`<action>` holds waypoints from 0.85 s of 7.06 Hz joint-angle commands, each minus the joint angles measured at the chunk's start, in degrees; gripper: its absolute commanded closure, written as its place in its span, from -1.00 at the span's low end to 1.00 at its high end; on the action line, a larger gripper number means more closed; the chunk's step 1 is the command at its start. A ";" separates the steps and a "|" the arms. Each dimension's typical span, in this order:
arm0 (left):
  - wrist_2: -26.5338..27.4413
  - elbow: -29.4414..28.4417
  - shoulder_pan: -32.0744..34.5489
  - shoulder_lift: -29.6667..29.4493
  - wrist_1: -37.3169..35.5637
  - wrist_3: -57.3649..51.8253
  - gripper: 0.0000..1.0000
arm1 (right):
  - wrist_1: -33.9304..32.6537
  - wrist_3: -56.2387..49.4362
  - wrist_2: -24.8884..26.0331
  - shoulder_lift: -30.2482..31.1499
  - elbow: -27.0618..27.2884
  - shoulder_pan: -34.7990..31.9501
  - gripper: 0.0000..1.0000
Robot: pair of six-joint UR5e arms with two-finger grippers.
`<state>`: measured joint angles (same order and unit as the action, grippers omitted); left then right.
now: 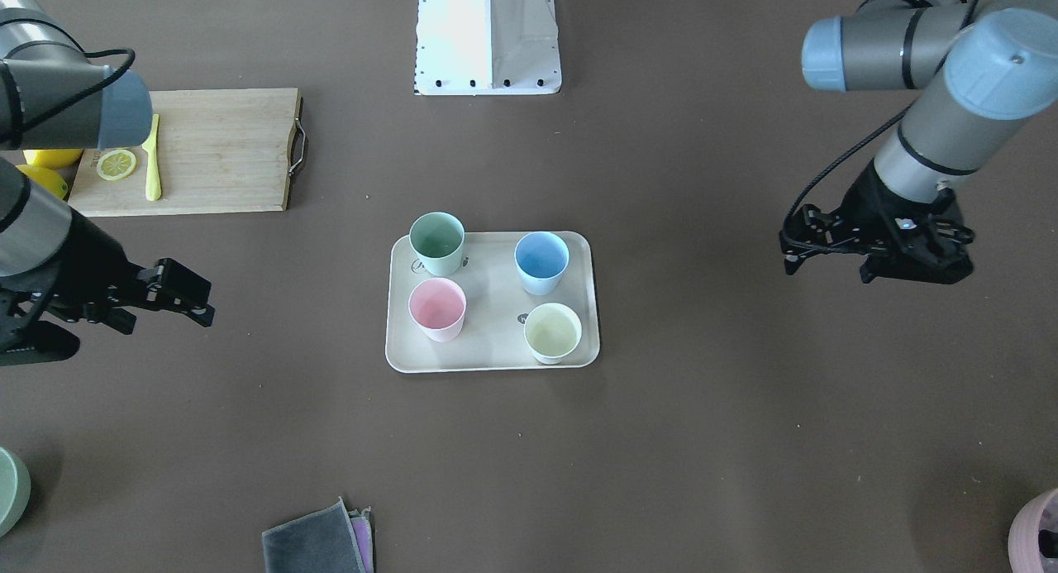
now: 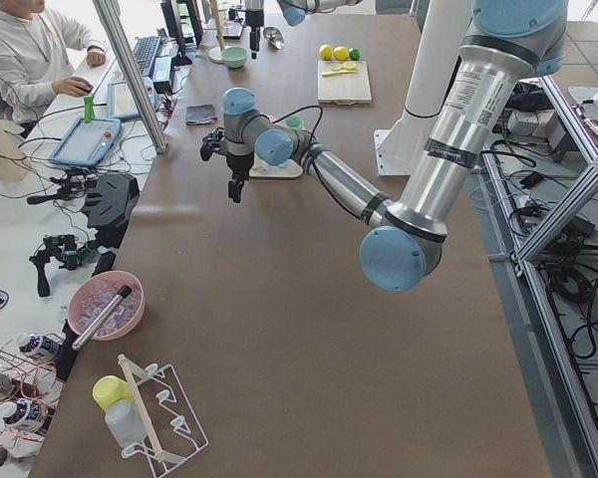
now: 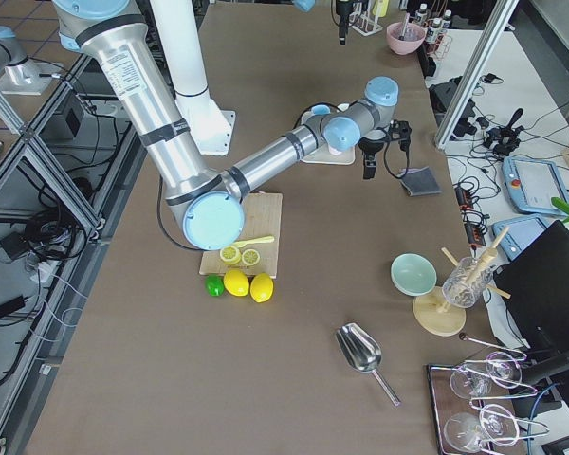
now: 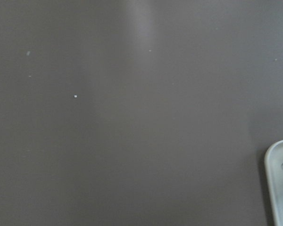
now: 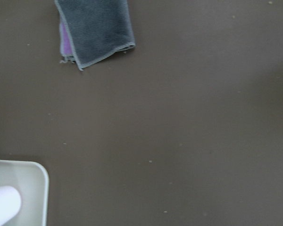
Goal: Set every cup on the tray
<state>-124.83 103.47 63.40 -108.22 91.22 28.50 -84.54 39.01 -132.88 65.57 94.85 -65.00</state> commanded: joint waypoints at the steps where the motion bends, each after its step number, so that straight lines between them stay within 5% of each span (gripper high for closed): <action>1: -4.96 0.16 13.96 11.57 -0.07 -26.08 -0.94 | -0.27 -16.45 -0.53 10.67 2.44 -8.09 -1.00; 3: -6.21 0.76 20.69 21.24 0.97 -36.63 -0.95 | -0.19 -29.55 -0.54 17.98 2.36 -13.28 -1.00; 6: -6.13 0.51 20.72 25.68 4.50 -33.44 -0.95 | 0.25 -31.19 -0.01 22.49 5.87 -14.81 -1.00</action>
<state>-131.03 104.38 83.98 -84.22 94.98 -6.55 -84.55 8.38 -133.13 86.56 99.75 -79.53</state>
